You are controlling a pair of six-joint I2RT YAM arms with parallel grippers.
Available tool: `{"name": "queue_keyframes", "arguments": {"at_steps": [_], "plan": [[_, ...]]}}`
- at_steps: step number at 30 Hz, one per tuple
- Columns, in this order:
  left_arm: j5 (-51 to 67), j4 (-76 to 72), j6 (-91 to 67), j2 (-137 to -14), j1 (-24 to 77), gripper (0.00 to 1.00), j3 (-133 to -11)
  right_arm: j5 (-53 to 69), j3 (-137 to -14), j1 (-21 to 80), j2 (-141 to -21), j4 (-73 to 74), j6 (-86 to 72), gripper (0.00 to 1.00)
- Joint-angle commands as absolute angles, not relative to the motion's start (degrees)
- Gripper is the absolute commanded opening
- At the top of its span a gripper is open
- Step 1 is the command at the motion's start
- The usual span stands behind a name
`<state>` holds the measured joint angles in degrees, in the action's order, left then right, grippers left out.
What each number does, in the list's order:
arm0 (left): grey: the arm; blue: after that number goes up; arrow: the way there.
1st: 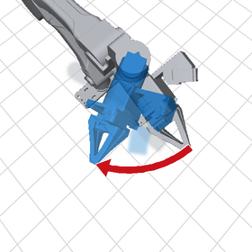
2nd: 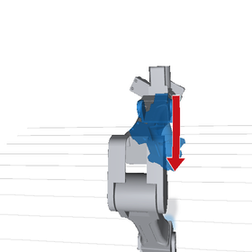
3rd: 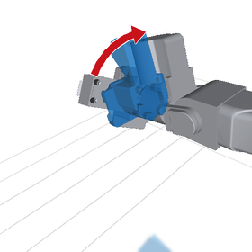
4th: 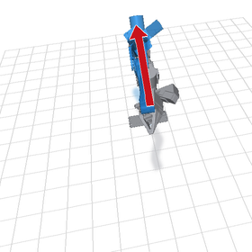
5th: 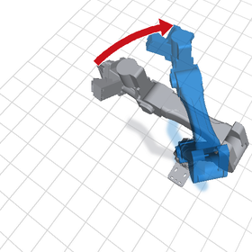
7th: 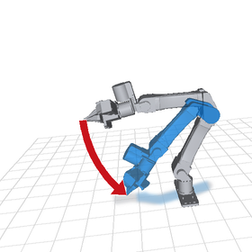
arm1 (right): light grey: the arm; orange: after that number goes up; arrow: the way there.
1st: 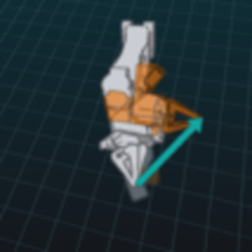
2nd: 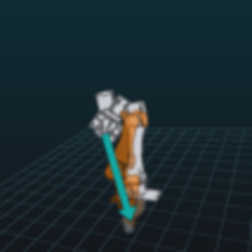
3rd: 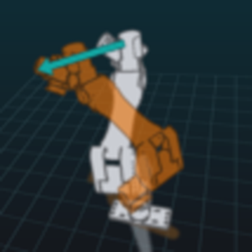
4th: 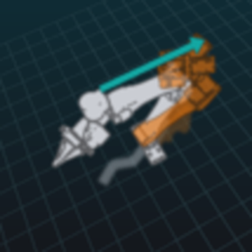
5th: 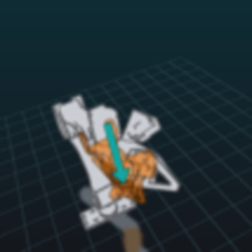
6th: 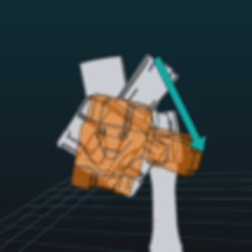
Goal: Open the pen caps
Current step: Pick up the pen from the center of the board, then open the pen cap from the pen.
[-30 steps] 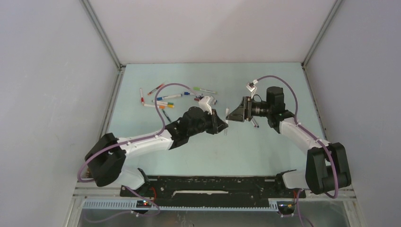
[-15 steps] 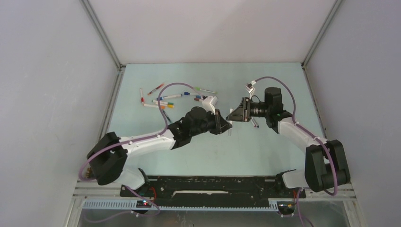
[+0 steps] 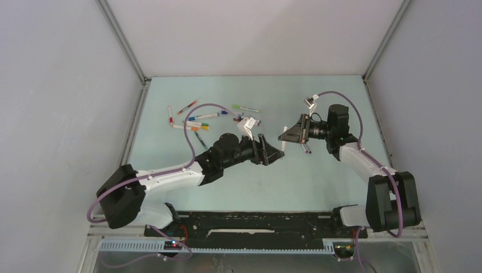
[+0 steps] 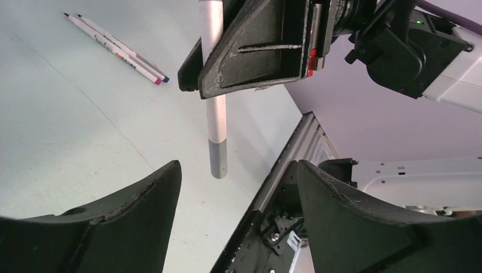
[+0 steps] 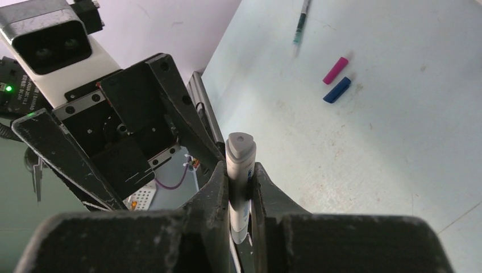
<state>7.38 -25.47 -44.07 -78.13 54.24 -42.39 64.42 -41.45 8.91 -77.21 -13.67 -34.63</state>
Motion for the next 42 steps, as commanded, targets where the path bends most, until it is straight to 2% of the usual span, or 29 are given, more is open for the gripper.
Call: {"name": "queue_keyframes", "arguments": {"at_steps": [1,6,21,24,28,33,35,36,38,40,42], "plan": [[10.6,-30.4,-45.9,-77.5,54.5,0.78,-41.6,66.8,-41.6,8.8,-75.5,-17.4,-36.1,0.0],[11.2,-30.1,-47.1,-80.7,54.5,0.75,-43.3,67.1,-41.6,8.6,-75.6,-17.4,-36.2,0.0],[13.4,-27.3,-47.9,-86.9,54.5,0.44,-49.3,67.4,-41.6,9.3,-76.3,-17.2,-36.0,0.0],[13.9,-27.3,-48.0,-87.7,54.5,0.34,-50.1,67.5,-41.6,9.3,-76.4,-17.2,-36.0,0.0],[14.7,-27.4,-48.3,-88.6,54.5,0.15,-50.6,67.5,-41.6,9.2,-76.4,-17.2,-36.1,0.0],[14.7,-26.9,-48.1,-88.6,54.5,0.01,-50.4,67.4,-41.6,9.2,-76.5,-17.2,-35.8,0.0],[14.5,-26.2,-47.6,-88.4,54.5,0.0,-50.4,67.7,-41.6,9.2,-76.5,-17.2,-35.4,0.0],[14.5,-25.6,-47.2,-88.3,54.4,0.0,-50.5,68.2,-41.6,9.2,-76.5,-17.3,-34.9,0.02],[14.7,-24.5,-46.5,-87.8,54.2,0.0,-50.3,70.6,-41.6,8.7,-76.3,-18.0,-33.3,0.26],[15.8,-24.0,-45.9,-87.2,53.7,0.0,-49.7,75.9,-42.1,7.4,-75.9,-19.0,-30.6,0.45],[18.3,-24.9,-45.8,-86.2,53.2,0.0,-48.2,80.3,-43.6,4.8,-75.1,-16.0,-25.9,0.57]]}}
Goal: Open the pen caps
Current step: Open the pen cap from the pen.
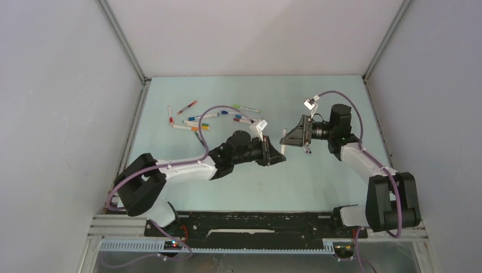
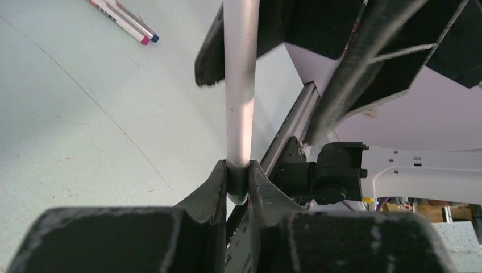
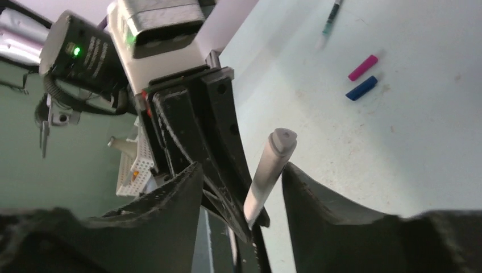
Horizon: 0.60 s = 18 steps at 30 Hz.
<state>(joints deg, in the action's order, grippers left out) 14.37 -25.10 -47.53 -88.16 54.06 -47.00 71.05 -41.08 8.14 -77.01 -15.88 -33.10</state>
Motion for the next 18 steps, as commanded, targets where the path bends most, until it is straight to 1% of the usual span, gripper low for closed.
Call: {"name": "queue_keyframes", "arguments": {"at_steps": [1,3,4,7,9,12,14,17,18], "plan": [[19.5,-25.1,-45.5,-85.9,53.0,0.0,-47.7,81.2,-44.2,3.5,-74.2,-13.0,-22.9,0.62],[21.5,-24.8,-45.1,-85.2,52.6,0.0,-46.7,81.7,-46.1,1.3,-72.4,-4.0,-14.0,0.69],[22.6,-24.5,-44.7,-84.7,52.4,0.0,-46.2,81.1,-47.5,0.6,-71.4,3.4,-7.5,0.72],[25.9,-21.1,-43.0,-83.4,52.3,0.0,-45.7,75.0,-53.8,0.5,-69.2,28.1,19.0,0.77],[27.7,-17.8,-41.6,-82.6,52.1,0.0,-45.5,70.6,-55.6,1.4,-67.6,37.7,35.1,0.78],[30.3,-13.6,-40.2,-81.8,52.0,0.0,-45.4,68.7,-55.7,3.5,-65.0,52.4,63.6,0.8],[31.6,-9.8,-38.8,-81.4,51.9,0.0,-45.7,66.1,-55.7,5.3,-62.8,58.8,76.4,0.84],[33.3,-4.7,-36.8,-81.6,51.9,0.0,-46.5,59.8,-55.7,9.2,-59.4,58.5,80.7,0.91],[34.3,-3.6,-36.3,-81.8,51.9,0.0,-46.8,56.8,-55.7,11.4,-58.6,58.2,81.9,0.91]]}}
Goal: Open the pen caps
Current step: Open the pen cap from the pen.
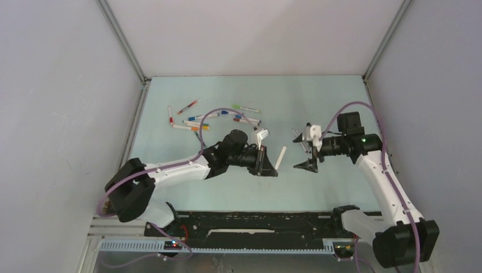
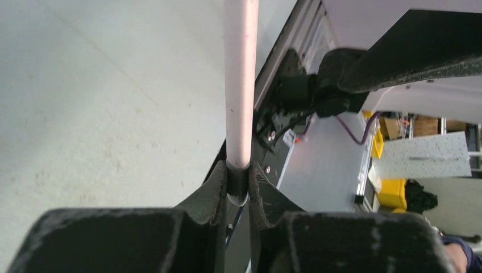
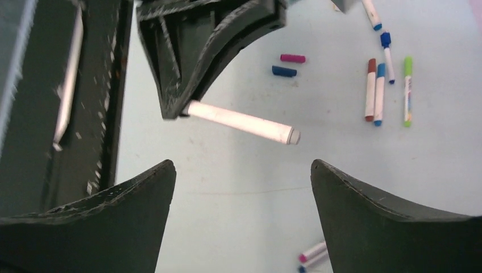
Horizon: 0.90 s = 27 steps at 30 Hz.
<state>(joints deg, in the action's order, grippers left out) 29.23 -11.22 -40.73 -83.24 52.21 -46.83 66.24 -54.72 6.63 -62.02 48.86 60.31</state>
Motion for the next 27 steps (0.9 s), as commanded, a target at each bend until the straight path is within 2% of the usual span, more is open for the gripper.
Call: {"name": "queue_keyframes", "arguments": {"at_steps": [1,6,10,14,21,27], "plan": [[35.1,-2.8,-36.0,-82.1,51.9,0.0,-47.1,53.3,-56.1,15.1,-58.4,58.4,83.0,0.91],[37.4,-1.1,-35.7,-83.8,51.9,0.0,-48.7,42.7,-58.6,26.6,-61.5,61.2,86.4,0.87],[38.8,-2.1,-36.4,-84.5,51.9,0.0,-49.0,36.2,-58.7,33.3,-64.7,59.9,86.7,0.78],[40.5,-3.1,-36.8,-84.7,52.0,0.0,-48.7,30.8,-58.7,37.4,-66.4,57.1,86.0,0.71],[42.4,-4.0,-37.0,-86.1,52.8,0.0,-49.2,28.4,-58.7,41.3,-68.6,55.1,85.3,0.65],[43.2,-4.2,-36.9,-86.7,53.0,0.0,-50.0,27.3,-58.2,43.2,-69.6,54.9,85.6,0.54]]}}
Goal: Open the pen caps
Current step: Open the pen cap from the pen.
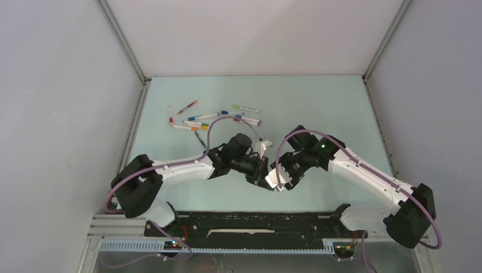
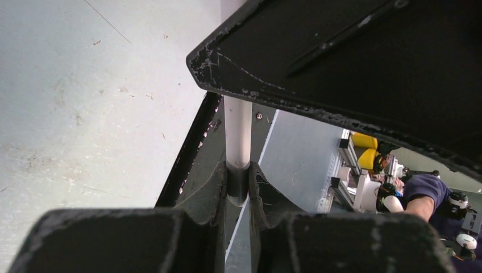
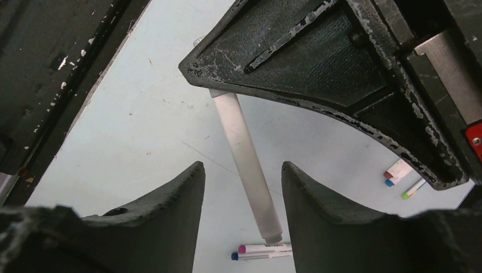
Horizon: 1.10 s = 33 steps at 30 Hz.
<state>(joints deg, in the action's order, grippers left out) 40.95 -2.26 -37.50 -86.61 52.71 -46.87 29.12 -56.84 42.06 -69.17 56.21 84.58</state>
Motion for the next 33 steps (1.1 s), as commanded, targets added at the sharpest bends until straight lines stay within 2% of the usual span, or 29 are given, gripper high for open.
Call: {"name": "queue_keyframes", "arguments": {"at_steps": [1,6,12,16,24,33], "plan": [[43.4,-4.2,-36.8,-86.6,53.0,0.0,-50.0,27.0,-57.9,43.4,-69.6,54.9,85.8,0.51],[43.7,-4.4,-36.7,-86.3,53.0,0.0,-49.8,27.2,-56.4,43.8,-69.2,55.0,87.3,0.4],[44.6,-4.7,-36.9,-85.9,53.0,0.0,-49.4,27.3,-55.7,44.3,-68.9,55.0,88.1,0.12],[46.5,-4.0,-36.2,-85.7,53.0,0.0,-48.8,25.3,-54.5,43.9,-67.6,55.0,89.6,0.0],[47.3,7.3,-30.6,-85.1,53.5,0.0,-46.2,21.4,-53.3,34.4,-63.8,52.9,94.0,0.0],[47.1,11.3,-28.4,-83.5,53.7,0.0,-45.1,22.6,-53.3,26.8,-63.3,52.2,97.0,0.0]]}}
